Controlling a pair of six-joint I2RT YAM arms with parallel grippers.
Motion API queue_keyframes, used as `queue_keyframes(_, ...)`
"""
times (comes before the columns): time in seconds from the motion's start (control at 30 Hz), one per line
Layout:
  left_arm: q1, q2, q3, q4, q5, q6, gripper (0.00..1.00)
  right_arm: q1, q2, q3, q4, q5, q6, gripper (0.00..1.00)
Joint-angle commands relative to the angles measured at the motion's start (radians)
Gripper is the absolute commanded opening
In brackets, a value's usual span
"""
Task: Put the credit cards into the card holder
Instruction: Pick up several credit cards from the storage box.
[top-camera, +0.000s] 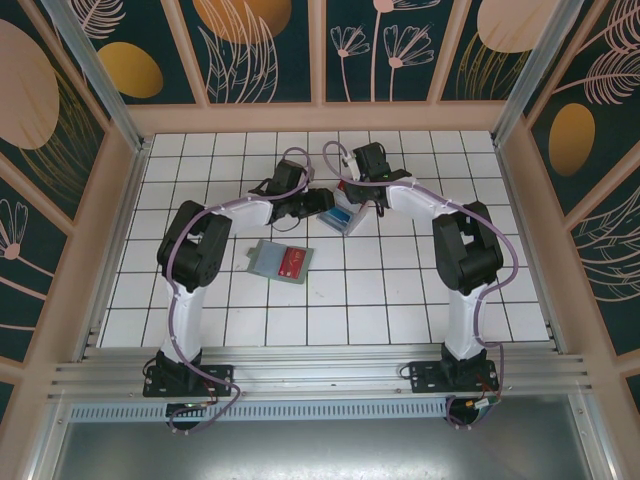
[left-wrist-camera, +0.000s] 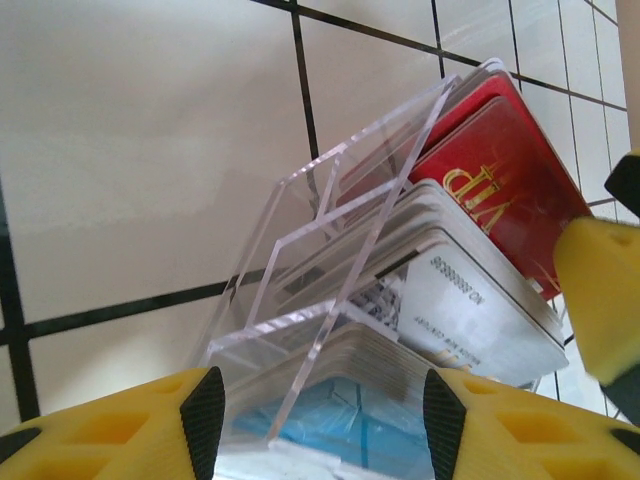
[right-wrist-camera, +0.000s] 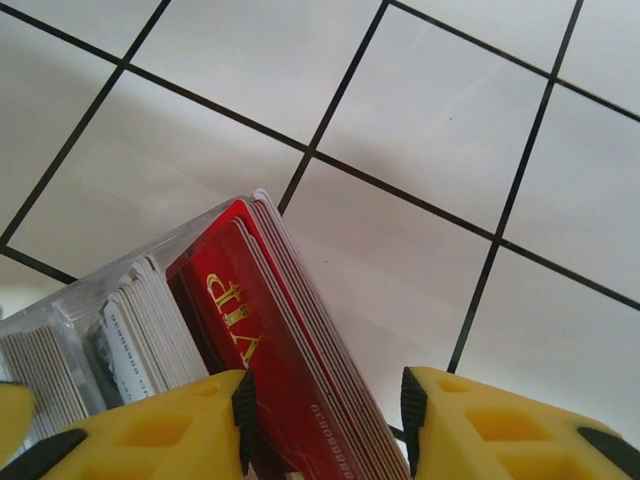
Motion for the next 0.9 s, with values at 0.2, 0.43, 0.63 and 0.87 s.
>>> queue_keyframes(0.2, -0.008, 0.026, -0.004, -0.009, 0.002, 0.021, 0.57, -0.025, 0.06, 0.035, -0.031, -0.016, 0.013, 0.49)
queue_keyframes(0.43, -0.008, 0.022, -0.076, 0.039, 0.006, 0.001, 0.57, -0.039, 0.008, 0.007, 0.018, 0.04, 0.033, 0.47)
queue_keyframes(0.63, -0.008, 0.019, -0.098, 0.056, 0.009, -0.007, 0.57, -0.044, -0.007, 0.01, 0.015, 0.037, 0.027, 0.45)
queue_keyframes(0.87, -0.008, 0.015, -0.093, 0.05, 0.007, -0.004, 0.57, -0.045, -0.024, -0.017, 0.04, 0.021, 0.028, 0.33)
